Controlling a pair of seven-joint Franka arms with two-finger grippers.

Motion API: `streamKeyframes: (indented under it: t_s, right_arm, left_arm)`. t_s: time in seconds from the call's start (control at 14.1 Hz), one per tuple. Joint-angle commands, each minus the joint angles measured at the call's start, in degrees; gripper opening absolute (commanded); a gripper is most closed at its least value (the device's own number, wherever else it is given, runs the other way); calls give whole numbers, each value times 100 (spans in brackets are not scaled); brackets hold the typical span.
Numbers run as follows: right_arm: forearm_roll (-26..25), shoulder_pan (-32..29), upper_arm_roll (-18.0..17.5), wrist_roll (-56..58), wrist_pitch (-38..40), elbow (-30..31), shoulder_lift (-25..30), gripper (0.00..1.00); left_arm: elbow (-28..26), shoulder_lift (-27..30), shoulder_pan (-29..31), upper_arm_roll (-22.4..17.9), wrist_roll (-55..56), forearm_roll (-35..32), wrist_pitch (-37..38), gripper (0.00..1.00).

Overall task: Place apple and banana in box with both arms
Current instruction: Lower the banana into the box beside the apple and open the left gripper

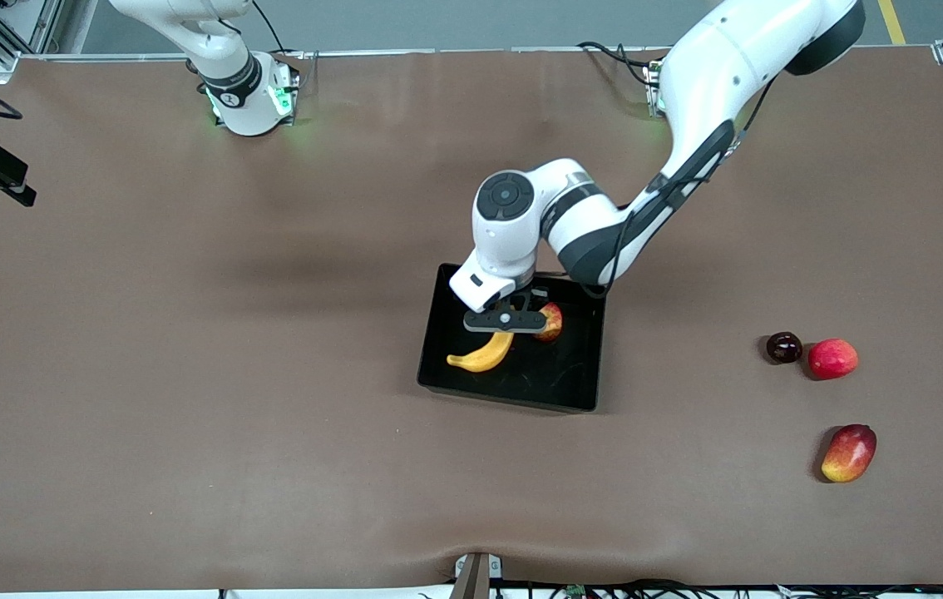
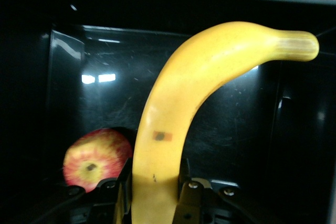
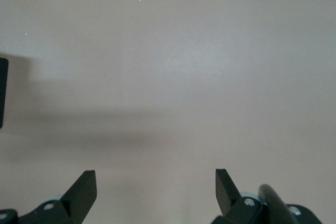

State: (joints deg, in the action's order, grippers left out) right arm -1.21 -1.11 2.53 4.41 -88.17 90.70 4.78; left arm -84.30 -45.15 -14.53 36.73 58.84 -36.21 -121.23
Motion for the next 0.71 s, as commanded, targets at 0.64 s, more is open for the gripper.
streamKeyframes:
  t_s: [0.64]
  right_arm:
    - [287,-20,2,-37,63,27,93,100]
  left_arm:
    - [177,-591,-691,-641,436,-44,-348,25]
